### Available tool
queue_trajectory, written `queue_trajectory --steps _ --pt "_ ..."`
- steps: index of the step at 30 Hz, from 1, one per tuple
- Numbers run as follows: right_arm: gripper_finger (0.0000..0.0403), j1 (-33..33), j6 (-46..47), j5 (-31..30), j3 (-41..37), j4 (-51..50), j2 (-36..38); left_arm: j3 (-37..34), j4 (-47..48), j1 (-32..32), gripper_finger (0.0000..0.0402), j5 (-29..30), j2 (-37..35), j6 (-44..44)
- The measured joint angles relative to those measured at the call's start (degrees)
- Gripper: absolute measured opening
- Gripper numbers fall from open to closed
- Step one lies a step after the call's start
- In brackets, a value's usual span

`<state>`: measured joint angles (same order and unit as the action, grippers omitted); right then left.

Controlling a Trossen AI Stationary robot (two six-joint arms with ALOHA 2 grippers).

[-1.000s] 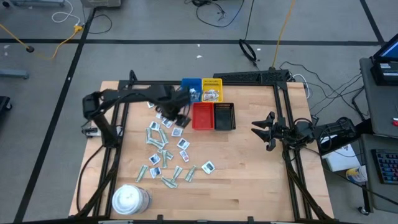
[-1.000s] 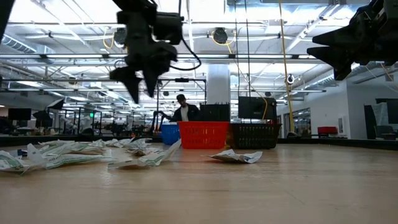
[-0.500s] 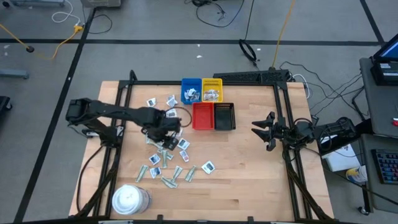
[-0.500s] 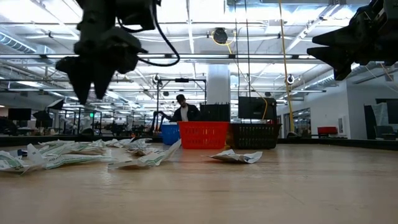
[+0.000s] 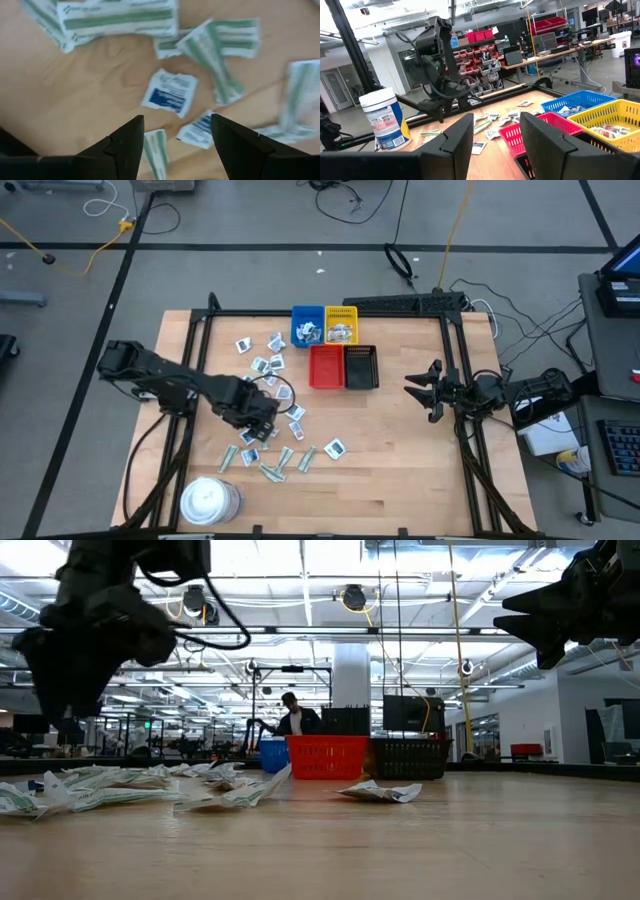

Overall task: Pick & Place First Aid Supplies
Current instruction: Put the top alcohol pad into the blue bin

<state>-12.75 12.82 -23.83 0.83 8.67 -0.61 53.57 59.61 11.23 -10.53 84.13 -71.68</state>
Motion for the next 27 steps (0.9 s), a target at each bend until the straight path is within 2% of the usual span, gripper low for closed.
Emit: queue_trajectory --steps 8,15,20,23,27 --pt "0.0155 0.0 0.0 0.0 0.0 0.0 0.0 -3.3 -3.0 2.1 0.0234 3.5 1.9 -2.0" --pt "0.0155 0.0 0.0 0.0 0.0 -0.1 0.0 -4.3 -7.3 2.8 0.0234 5.8 7.3 -1.9" --pt "0.0155 0.0 0.0 0.0 0.0 0.0 0.0 -4.3 -8.9 2.7 0.0232 6.3 9.9 1.6" --pt "0.0155 0.0 0.0 0.0 0.0 -0.1 0.0 -4.3 -10.3 2.8 0.0213 6.1 10.5 3.2" --pt "0.0155 0.0 0.0 0.0 0.0 0.0 0.0 -4.3 -11.9 2.8 0.0152 5.8 10.8 4.3"
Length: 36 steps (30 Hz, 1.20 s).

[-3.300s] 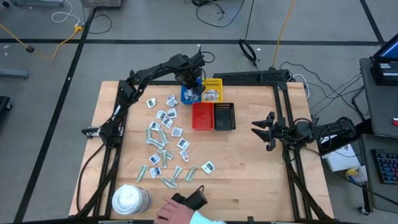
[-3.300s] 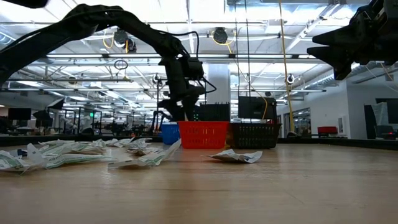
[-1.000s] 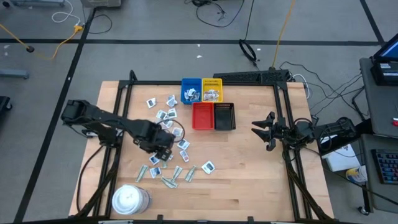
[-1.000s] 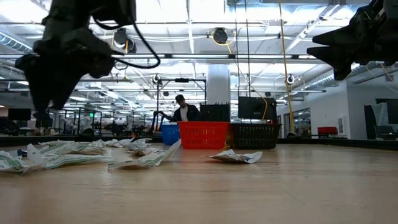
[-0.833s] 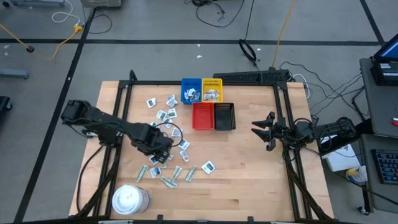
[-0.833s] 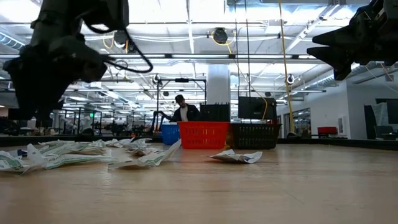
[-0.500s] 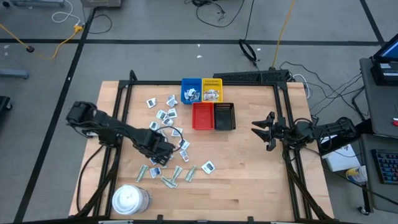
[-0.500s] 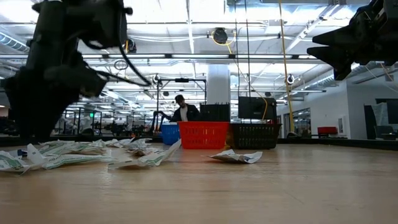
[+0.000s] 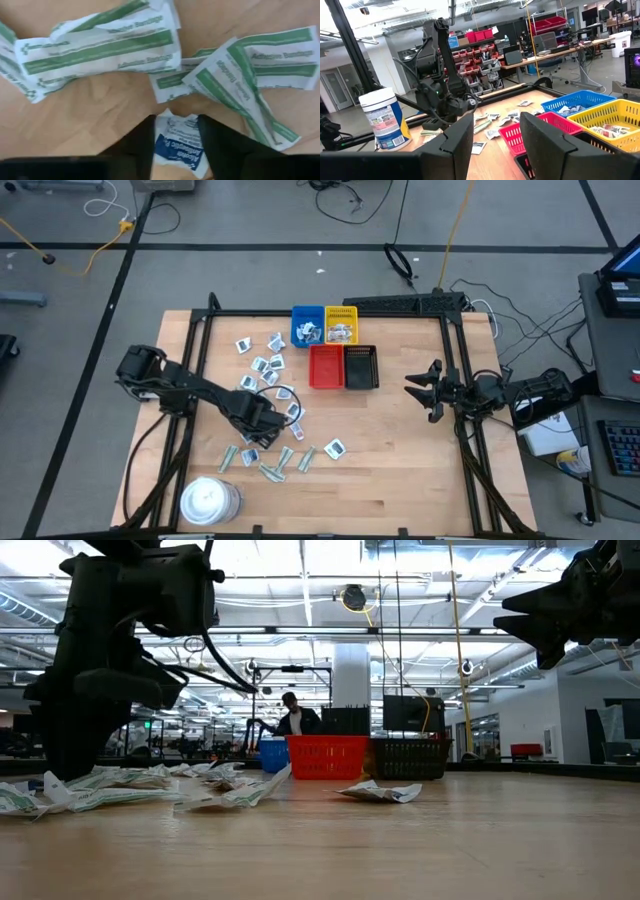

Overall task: Pick & Place First Aid Supplies
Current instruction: Put the top alcohol pad into the blue bin

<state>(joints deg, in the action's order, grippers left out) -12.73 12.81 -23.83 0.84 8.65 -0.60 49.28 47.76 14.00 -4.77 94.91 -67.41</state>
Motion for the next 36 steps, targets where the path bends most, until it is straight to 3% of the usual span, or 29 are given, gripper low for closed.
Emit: queue_trajectory --steps 7,14,23,30,36 --pt "0.0155 0.0 0.0 0.0 0.0 0.1 0.0 -0.1 -0.8 0.0 0.0014 -1.2 0.1 2.1" --pt "0.0155 0.0 0.0 0.0 0.0 0.1 0.0 -0.3 -0.9 0.0 0.0005 -1.2 -0.8 1.4" --pt "0.0155 0.0 0.0 0.0 0.0 0.1 0.0 -0.3 -1.2 -0.2 0.0002 -4.8 -7.2 2.6" --pt "0.0155 0.0 0.0 0.0 0.0 0.0 0.0 -0.3 -1.1 -0.3 0.0002 -9.1 -12.0 15.2" --pt "0.0155 0.0 0.0 0.0 0.0 0.1 0.0 0.5 0.6 -1.5 0.0001 -10.4 -14.8 31.7"
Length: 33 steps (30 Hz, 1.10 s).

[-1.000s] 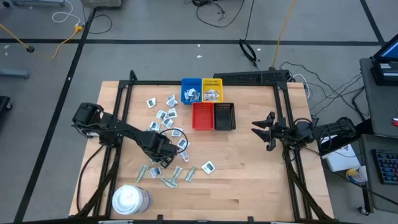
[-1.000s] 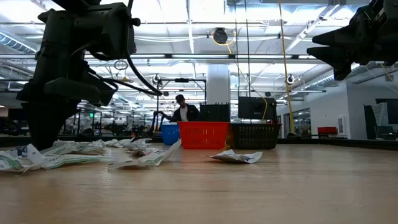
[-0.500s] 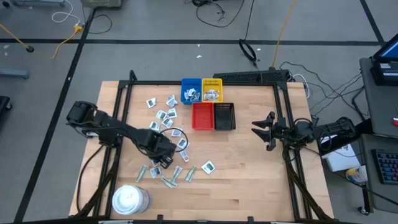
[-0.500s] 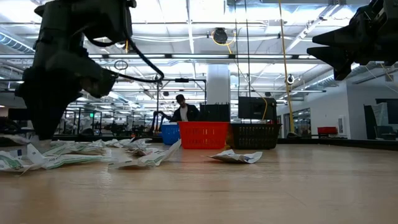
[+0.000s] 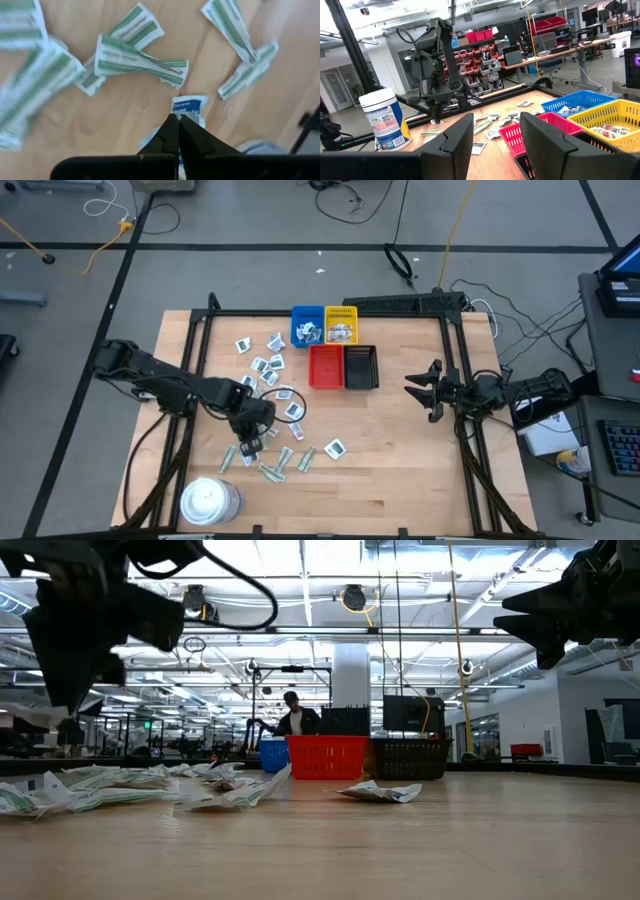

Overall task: Pick & Place First Aid Supplies
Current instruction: Put the top alcohol pad into the blue bin

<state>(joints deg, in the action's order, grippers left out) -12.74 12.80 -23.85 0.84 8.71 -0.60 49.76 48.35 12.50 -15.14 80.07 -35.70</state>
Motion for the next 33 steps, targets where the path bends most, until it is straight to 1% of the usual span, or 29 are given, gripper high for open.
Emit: queue_trajectory --steps 9,11,13,15,19,23,30,33 --pt "0.0155 0.0 0.0 0.0 0.0 0.0 0.0 3.8 5.0 -1.9 0.0001 0.2 -0.7 30.2" --pt "0.0155 0.0 0.0 0.0 0.0 0.0 0.0 4.2 5.0 -2.0 0.0001 0.2 -0.7 35.4" --pt "0.0155 0.0 0.0 0.0 0.0 0.0 0.0 4.8 5.1 -2.7 0.0000 1.0 -0.7 37.5" --pt "0.0155 0.0 0.0 0.0 0.0 0.0 0.0 5.9 5.2 -4.6 0.0000 2.1 -0.5 37.0" --pt "0.0155 0.0 0.0 0.0 0.0 0.0 0.0 8.5 5.3 -10.9 0.0000 4.6 -0.4 36.2" --pt "0.0155 0.0 0.0 0.0 0.0 0.0 0.0 10.1 5.8 -18.8 0.0000 6.3 -0.4 31.1" --pt "0.0155 0.0 0.0 0.0 0.0 0.0 0.0 10.9 7.3 -32.6 0.0000 6.3 -0.4 23.1" --pt "0.0155 0.0 0.0 0.0 0.0 0.0 0.0 10.9 9.0 -37.7 0.0000 6.8 0.2 19.8"
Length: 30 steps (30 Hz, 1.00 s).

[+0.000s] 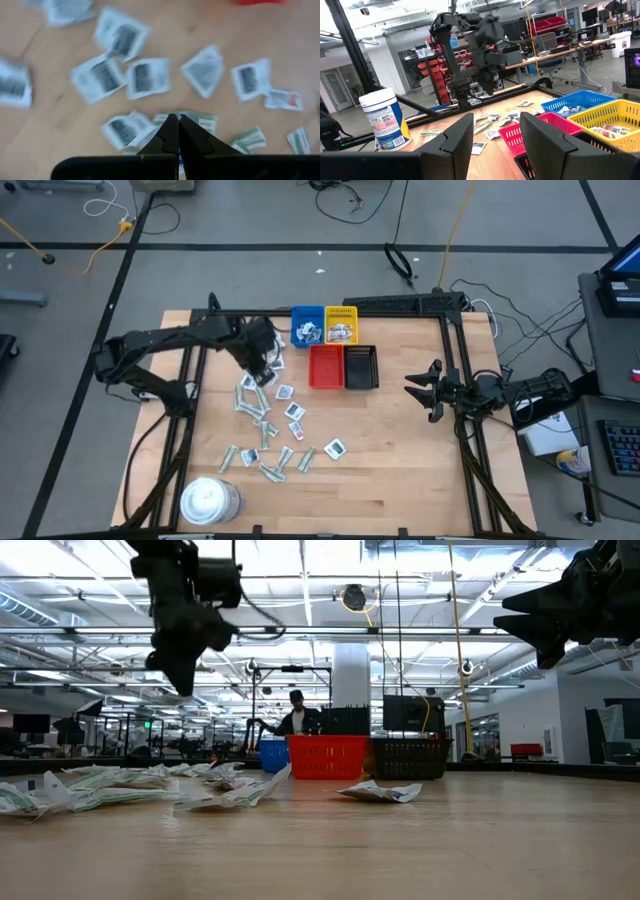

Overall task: Pick & Place First Aid Supplies
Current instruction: Put the top alcohol pad into the blue bin

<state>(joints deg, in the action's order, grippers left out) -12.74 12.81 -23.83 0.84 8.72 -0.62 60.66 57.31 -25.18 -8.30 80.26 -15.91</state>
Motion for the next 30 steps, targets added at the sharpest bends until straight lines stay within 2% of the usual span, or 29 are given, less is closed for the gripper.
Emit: queue_trajectory --steps 7,11,16,25,30 --pt "0.0155 0.0 0.0 0.0 0.0 0.0 0.0 0.2 2.9 -7.1 0.0000 0.3 3.7 -0.6" --pt "0.0155 0.0 0.0 0.0 0.0 0.0 0.0 4.9 3.4 -8.1 0.0000 0.0 7.6 -0.5" --pt "0.0155 0.0 0.0 0.0 0.0 0.0 0.0 15.9 5.9 -8.7 0.0000 0.9 15.6 0.6" --pt "0.0155 0.0 0.0 0.0 0.0 0.0 0.0 40.1 11.5 -11.4 0.0000 2.3 32.8 3.9" --pt "0.0155 0.0 0.0 0.0 0.0 0.0 0.0 51.7 11.7 -12.6 0.0000 2.4 40.7 5.3"
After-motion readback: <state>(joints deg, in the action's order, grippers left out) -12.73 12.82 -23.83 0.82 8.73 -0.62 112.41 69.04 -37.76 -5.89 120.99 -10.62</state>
